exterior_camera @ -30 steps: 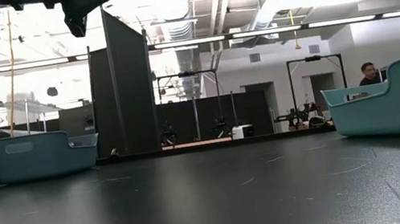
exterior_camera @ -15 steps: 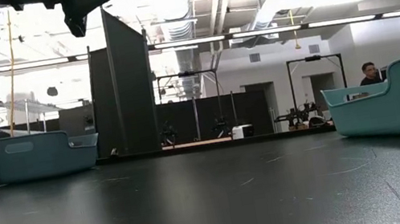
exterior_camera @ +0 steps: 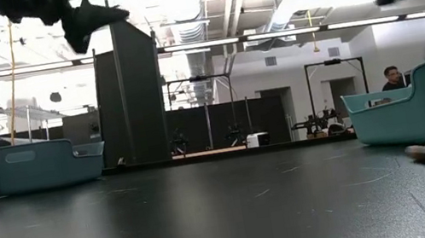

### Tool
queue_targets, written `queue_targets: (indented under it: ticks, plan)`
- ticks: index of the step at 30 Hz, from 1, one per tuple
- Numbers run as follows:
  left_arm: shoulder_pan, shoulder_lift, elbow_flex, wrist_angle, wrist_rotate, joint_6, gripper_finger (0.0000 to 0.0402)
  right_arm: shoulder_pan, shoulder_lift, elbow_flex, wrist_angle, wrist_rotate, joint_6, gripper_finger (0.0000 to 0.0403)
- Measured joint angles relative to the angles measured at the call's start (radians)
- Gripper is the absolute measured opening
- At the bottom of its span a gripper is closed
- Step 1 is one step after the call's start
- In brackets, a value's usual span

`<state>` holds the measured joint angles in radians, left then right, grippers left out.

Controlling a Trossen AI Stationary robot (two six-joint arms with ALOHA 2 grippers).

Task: Sort batteries
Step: Put the brown battery into the green bin

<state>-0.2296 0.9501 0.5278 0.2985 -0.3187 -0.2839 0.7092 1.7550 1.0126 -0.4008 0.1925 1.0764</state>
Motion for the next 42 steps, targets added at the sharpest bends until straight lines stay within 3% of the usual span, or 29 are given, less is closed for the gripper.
queue_targets:
  ticks: [11, 16, 21, 30, 42]
  plan:
    - [-0.045, 0.000, 0.000, -0.048, -0.009, -0.051, 0.0184, -0.087, 0.169, 0.354, -0.308, 0.016, -0.782, 0.0237]
    - [-0.054, 0.000, 0.000, -0.045, -0.009, -0.056, 0.0184, -0.140, 0.226, 0.428, -0.318, 0.024, -1.120, 0.0237]
    - [-0.053, 0.000, 0.000, -0.045, -0.011, -0.062, 0.0184, -0.212, 0.312, 0.476, -0.320, 0.027, -1.346, 0.0237]
    - [-0.054, 0.000, 0.000, -0.049, -0.010, -0.080, 0.0184, -0.292, 0.405, 0.572, -0.354, -0.029, -1.507, 0.0227]
    - [-0.053, 0.000, 0.000, -0.057, -0.010, -0.080, 0.0184, -0.310, 0.405, 0.569, -0.349, -0.097, -1.522, 0.0141]
